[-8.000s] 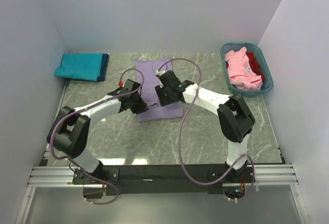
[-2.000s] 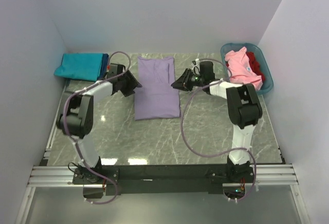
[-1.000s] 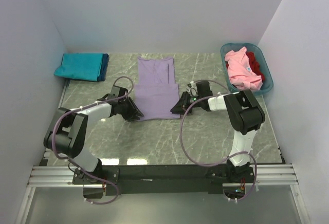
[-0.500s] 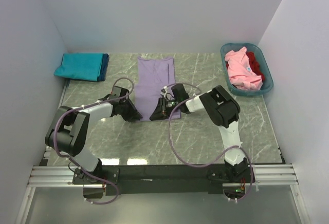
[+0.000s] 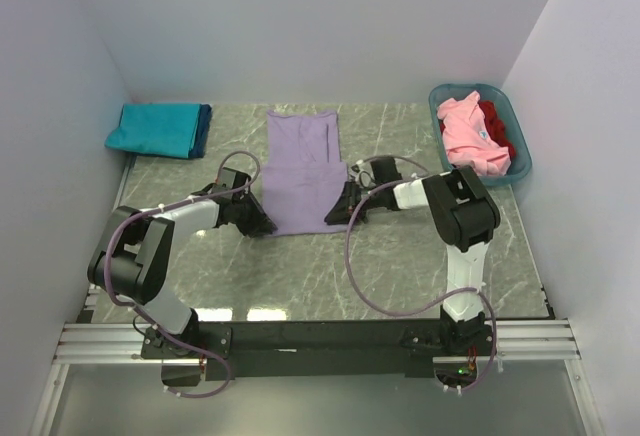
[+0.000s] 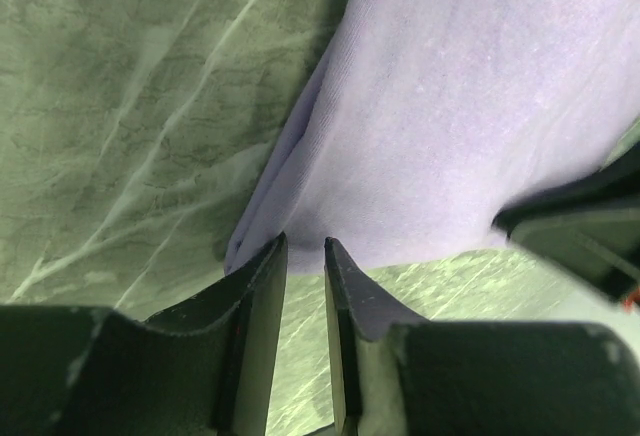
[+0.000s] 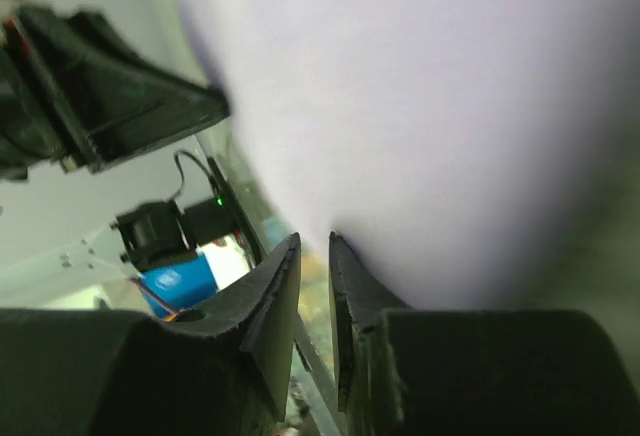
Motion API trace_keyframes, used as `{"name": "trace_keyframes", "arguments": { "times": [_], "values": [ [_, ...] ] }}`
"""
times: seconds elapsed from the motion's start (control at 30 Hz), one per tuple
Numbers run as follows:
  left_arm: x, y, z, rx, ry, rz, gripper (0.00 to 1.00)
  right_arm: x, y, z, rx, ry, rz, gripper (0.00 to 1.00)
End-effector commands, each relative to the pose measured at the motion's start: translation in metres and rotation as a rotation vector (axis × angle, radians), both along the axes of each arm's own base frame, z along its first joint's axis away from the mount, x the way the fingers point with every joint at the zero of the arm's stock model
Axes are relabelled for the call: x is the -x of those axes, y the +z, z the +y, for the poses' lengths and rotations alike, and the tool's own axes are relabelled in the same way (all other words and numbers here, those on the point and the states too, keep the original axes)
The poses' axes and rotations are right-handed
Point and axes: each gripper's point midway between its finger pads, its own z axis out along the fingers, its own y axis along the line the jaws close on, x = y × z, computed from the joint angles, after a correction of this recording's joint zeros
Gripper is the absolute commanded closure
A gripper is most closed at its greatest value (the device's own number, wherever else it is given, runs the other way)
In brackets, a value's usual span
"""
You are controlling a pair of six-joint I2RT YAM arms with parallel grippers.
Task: Fold and stack the t-shirts
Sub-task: Fold the tshirt
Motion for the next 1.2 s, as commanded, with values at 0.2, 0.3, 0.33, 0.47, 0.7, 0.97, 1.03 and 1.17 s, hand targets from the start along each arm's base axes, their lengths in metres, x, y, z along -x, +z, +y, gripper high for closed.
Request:
{"name": "trace_keyframes", "arguments": {
  "times": [0.2,0.3,0.33,0.47,0.7,0.97,1.03,1.17],
  "values": [
    [0.018,-0.007,0.024,-0.109,0.026,0.047,0.67,0.012,-0.033,-0.027,0.004,-0.046,0.144,0.75],
    [0.013,0.012,0.027,-0.124,0.034,0.006,0.63,0.008,-0.015,-0.027,0.004,-0.050,0.070,0.75],
    [0.012,0.017,0.028,-0.133,0.036,-0.005,0.59,0.007,-0.010,-0.028,0.015,-0.050,0.045,0.75],
    [0.010,0.037,0.045,-0.241,0.045,-0.051,0.45,-0.006,0.033,-0.036,0.139,-0.023,-0.176,0.73],
    [0.016,0.035,0.040,-0.367,-0.035,-0.034,0.27,-0.004,0.055,-0.068,0.480,-0.087,-0.349,0.57],
    [0.004,0.025,0.027,-0.428,-0.111,-0.025,0.36,0.004,0.061,-0.083,0.688,-0.160,-0.426,0.45],
    [0.001,0.022,0.023,-0.429,-0.126,-0.021,0.40,0.006,0.060,-0.084,0.703,-0.164,-0.420,0.45],
    [0.000,0.014,0.015,-0.439,-0.170,-0.006,0.43,0.009,0.056,-0.080,0.727,-0.169,-0.428,0.45]
  ]
}}
